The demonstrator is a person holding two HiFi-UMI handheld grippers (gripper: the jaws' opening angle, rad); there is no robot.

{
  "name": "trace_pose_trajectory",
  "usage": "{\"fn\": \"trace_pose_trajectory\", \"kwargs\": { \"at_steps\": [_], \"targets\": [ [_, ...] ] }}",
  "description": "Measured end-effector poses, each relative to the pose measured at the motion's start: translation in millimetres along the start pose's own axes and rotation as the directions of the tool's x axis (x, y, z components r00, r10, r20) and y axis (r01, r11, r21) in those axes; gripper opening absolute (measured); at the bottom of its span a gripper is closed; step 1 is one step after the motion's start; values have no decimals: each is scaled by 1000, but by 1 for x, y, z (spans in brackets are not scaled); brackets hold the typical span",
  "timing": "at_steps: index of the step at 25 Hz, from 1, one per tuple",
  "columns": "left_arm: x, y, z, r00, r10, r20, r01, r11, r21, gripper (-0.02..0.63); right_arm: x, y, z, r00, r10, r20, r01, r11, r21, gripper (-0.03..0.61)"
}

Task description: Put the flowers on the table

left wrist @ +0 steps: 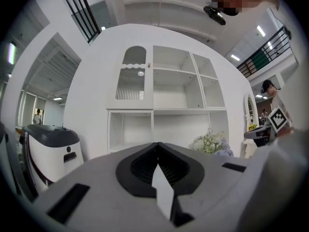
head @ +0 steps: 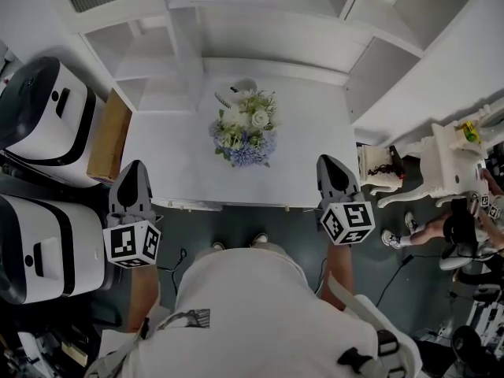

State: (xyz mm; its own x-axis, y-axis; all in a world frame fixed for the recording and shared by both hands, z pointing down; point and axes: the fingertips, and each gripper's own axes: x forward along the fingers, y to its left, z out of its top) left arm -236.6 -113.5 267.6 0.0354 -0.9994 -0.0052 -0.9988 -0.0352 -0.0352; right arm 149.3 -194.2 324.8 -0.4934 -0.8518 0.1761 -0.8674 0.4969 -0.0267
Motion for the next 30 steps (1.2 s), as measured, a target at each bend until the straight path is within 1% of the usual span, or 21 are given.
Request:
{"fn": "trace_pose_trajectory", "kwargs": {
  "at_steps": [7,17,26,30],
  "targets": [
    [5,0,-2,999,31,9,-31,999,-24,14,14,-2,7,1000,26,1,-26,1000,-11,9],
    [15,-11,-6,1000,16,9,-15,999,-48,14,24,-3,12,999,44,5,-44,999,-26,9],
    [13,-8,-3,1000,9,27,-8,998,-57,14,22,10,11,999,53,10,-52,998,-32,9],
    [12,-8,-4,1000,-3,23,5,998,-61,14,23,16,15,998,57,24,-56,998,-39,9]
  ]
}}
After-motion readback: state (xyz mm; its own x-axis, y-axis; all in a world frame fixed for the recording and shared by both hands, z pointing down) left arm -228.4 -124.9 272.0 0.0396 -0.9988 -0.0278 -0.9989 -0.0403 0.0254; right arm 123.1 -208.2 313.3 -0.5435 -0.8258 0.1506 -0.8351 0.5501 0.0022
